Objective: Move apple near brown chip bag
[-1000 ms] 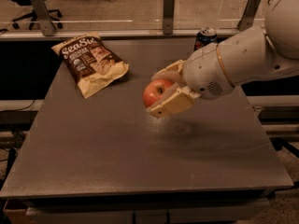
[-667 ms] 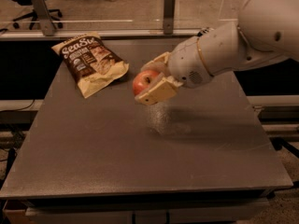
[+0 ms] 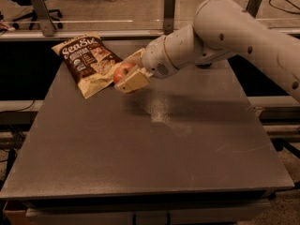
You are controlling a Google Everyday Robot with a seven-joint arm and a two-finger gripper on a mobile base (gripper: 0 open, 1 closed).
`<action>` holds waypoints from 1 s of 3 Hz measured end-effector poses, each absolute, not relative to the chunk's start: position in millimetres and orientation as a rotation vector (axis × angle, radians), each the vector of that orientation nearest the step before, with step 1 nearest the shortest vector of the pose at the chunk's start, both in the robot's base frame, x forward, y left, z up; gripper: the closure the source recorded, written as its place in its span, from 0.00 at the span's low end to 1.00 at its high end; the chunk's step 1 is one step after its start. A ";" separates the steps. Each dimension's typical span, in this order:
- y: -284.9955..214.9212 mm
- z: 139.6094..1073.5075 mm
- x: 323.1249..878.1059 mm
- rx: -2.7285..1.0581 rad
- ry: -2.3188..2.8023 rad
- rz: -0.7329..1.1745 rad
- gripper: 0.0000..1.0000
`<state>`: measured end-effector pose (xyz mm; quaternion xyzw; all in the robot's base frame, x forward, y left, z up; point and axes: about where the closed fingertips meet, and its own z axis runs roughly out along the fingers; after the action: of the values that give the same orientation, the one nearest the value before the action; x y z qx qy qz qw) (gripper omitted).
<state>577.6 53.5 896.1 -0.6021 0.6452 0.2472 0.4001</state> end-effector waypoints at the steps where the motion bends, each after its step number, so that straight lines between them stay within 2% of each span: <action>1: 70.1 878.3 599.9 -1.503 1.658 0.647 0.84; 3: 84.0 858.1 618.4 -1.476 1.704 0.675 0.36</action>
Offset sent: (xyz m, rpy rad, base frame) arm 0.0503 0.0311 -0.0467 0.0094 0.0916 -0.0536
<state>618.4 84.0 858.1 -0.5792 0.6684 0.2650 0.3840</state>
